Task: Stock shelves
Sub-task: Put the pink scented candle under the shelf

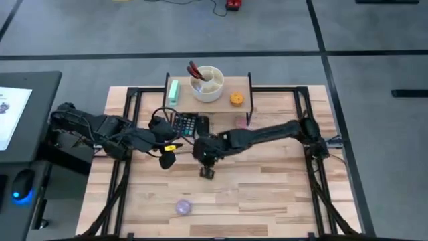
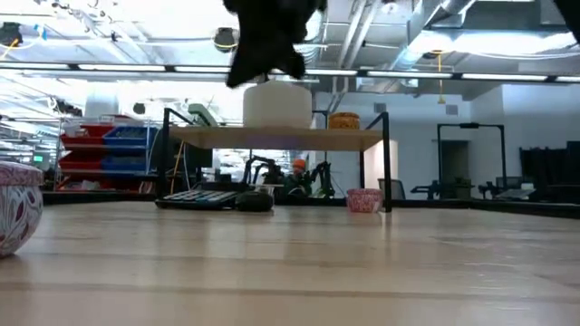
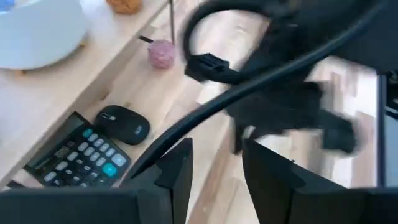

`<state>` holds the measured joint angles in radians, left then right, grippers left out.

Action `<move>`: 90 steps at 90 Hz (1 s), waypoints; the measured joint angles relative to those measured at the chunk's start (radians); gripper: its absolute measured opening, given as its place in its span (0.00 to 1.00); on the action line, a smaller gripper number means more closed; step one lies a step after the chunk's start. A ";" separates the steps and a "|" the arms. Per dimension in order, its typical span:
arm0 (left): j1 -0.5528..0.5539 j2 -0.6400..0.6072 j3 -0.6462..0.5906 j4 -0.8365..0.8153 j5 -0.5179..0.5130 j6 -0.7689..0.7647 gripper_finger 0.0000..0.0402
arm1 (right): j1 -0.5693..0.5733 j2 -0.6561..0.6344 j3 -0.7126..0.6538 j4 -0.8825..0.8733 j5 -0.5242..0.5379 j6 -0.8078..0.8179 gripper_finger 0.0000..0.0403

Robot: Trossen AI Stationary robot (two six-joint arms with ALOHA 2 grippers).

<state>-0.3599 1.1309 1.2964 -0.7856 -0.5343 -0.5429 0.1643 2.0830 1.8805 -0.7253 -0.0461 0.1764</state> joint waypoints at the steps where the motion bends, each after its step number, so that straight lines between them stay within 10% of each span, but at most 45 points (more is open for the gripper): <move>1: 0.000 0.000 0.000 0.000 0.004 0.000 0.29 | 0.006 0.000 0.000 0.004 -0.018 -0.023 0.00; 28: -0.001 0.001 0.000 0.005 0.098 -0.004 0.29 | 0.117 0.101 -0.001 0.258 -0.189 -0.332 0.07; 70: 0.002 0.000 0.000 -0.009 0.134 -0.032 0.29 | 0.154 0.285 0.013 0.546 -0.225 -0.433 0.84; 90: 0.001 0.000 0.000 -0.005 0.127 -0.018 0.29 | 0.193 0.381 0.112 0.531 -0.186 -0.495 0.98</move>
<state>-0.3589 1.1309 1.2964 -0.7908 -0.4070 -0.5613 0.3574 2.4645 1.9925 -0.1942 -0.2323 -0.3183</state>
